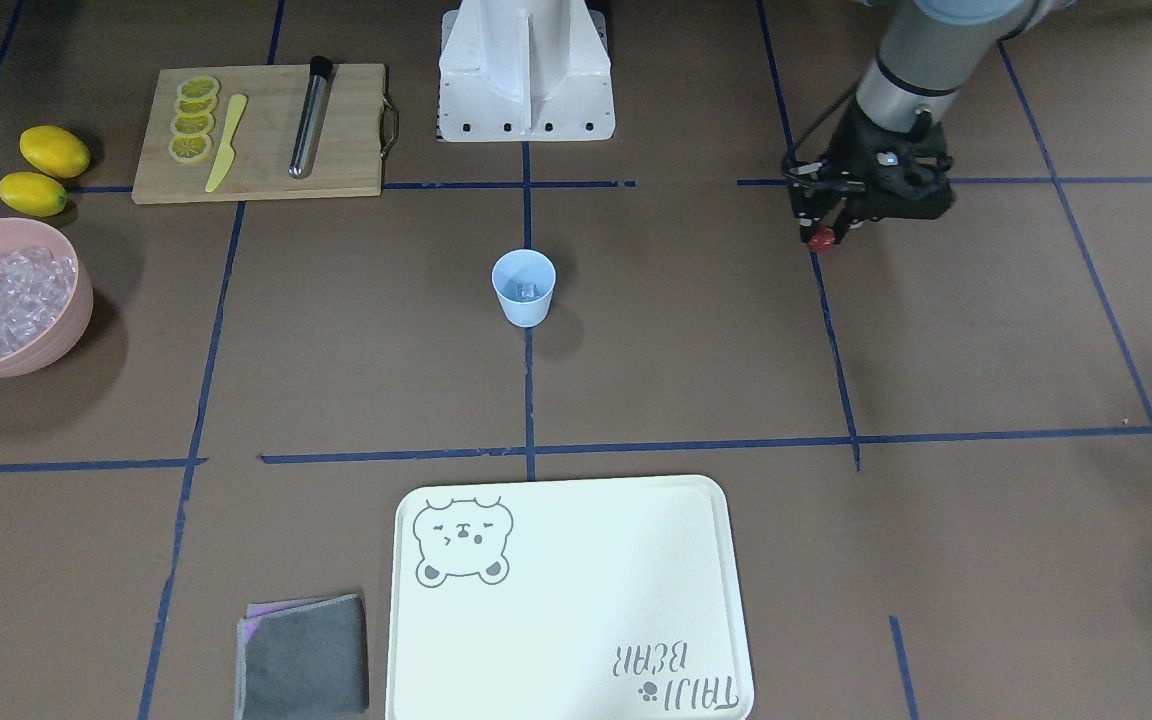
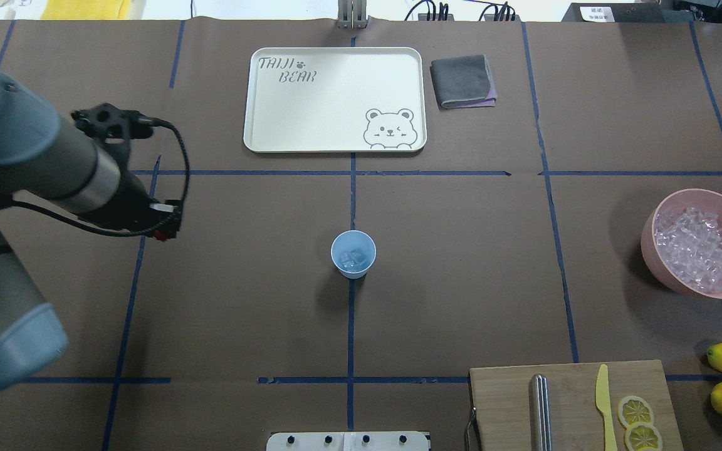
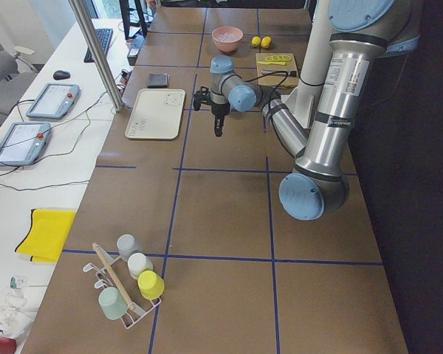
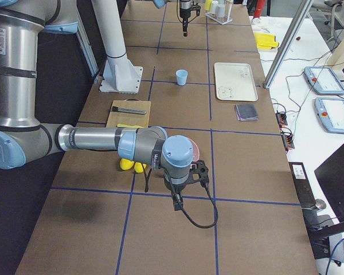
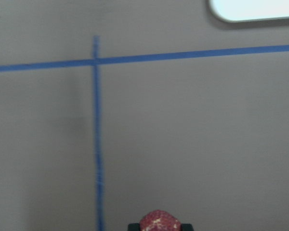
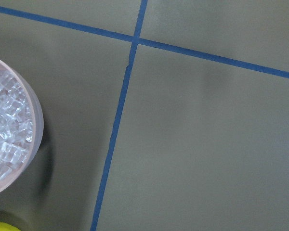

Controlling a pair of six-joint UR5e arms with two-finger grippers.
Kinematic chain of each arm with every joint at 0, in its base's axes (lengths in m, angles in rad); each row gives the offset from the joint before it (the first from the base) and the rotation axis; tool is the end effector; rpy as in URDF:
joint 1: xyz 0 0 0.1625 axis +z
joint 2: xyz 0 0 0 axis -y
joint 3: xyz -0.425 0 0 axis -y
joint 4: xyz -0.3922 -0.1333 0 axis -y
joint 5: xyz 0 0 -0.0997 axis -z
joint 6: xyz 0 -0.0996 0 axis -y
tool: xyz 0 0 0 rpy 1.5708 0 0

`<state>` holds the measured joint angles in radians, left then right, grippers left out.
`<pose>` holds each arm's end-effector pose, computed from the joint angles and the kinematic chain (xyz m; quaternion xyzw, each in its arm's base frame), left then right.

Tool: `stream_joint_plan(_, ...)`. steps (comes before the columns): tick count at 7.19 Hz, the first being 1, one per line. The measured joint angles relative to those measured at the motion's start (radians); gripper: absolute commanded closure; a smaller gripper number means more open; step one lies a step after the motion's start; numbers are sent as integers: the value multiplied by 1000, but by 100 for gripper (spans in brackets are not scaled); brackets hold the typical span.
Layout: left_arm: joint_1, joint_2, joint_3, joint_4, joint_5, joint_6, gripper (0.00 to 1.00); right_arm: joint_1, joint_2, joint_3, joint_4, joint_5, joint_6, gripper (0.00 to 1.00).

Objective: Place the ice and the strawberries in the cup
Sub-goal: 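Carry the strawberry over the cup and release it with the left gripper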

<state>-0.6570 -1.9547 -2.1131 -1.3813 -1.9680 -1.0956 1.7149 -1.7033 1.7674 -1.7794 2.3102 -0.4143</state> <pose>0.3621 -0.3990 0.2441 0.0340 0.3967 -0.0123 0.9173 0.1263 -0.4094 0.6458 0.0346 -0.3650 -0.0994 0.9250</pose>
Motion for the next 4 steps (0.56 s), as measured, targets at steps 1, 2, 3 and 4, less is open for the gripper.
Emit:
stream_joint_plan(1,90,-83,9,59,72,-104,100,0,1,-2,0,0,0,1)
stream_joint_plan(2,156,-173,41,111,129,-187,100,0,2,-4,0,0,1,1)
stream_joint_plan(3,196,-267,109,136,174,-248,100,0,2,-5,-1,0,1,1)
stream_joint_plan(4,215,-367,206,142,200,-294,99,0,1,-5,-1,0,1,1)
